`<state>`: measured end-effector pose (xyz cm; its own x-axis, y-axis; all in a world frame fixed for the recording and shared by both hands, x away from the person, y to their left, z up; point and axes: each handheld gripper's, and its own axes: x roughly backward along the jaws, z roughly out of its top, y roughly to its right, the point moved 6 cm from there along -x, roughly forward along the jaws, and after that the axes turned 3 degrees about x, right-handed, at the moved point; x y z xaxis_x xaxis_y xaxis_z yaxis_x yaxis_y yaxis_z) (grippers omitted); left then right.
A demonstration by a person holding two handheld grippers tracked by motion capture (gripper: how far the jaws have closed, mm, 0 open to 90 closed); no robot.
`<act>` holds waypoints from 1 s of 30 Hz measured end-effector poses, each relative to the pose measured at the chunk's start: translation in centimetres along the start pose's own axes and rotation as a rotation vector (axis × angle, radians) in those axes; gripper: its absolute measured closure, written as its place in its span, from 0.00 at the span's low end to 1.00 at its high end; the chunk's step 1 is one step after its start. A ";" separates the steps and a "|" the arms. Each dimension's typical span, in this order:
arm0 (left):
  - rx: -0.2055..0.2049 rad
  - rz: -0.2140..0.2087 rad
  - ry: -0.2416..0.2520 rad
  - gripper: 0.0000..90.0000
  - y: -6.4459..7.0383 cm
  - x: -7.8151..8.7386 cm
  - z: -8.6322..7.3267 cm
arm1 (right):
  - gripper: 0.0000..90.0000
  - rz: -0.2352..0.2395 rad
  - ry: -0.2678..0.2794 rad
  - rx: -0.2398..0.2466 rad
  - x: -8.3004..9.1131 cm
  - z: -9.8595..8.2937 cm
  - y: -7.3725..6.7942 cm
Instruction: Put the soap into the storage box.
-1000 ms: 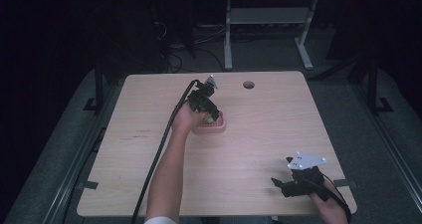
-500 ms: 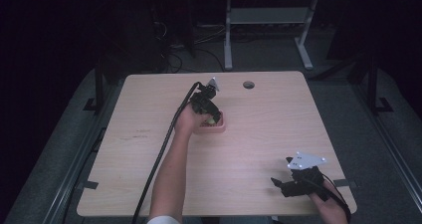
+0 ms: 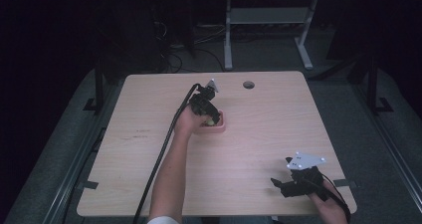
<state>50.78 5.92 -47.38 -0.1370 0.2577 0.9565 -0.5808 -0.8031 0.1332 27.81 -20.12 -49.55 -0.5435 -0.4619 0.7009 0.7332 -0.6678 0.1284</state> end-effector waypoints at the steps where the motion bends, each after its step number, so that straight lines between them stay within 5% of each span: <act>1: -0.002 0.001 -0.001 0.29 0.0 0.0 0.0 | 0.15 0.000 -0.001 -0.001 0.0 0.0 0.0; 30: -0.021 0.037 0.024 0.29 -0.1 0.4 -0.1 | 0.15 0.001 -0.002 0.007 -0.1 0.1 -0.1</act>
<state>50.68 6.21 -47.02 -0.1779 0.2413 0.9540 -0.5918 -0.8008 0.0922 27.83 -19.92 -49.60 -0.5417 -0.4614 0.7026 0.7368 -0.6630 0.1326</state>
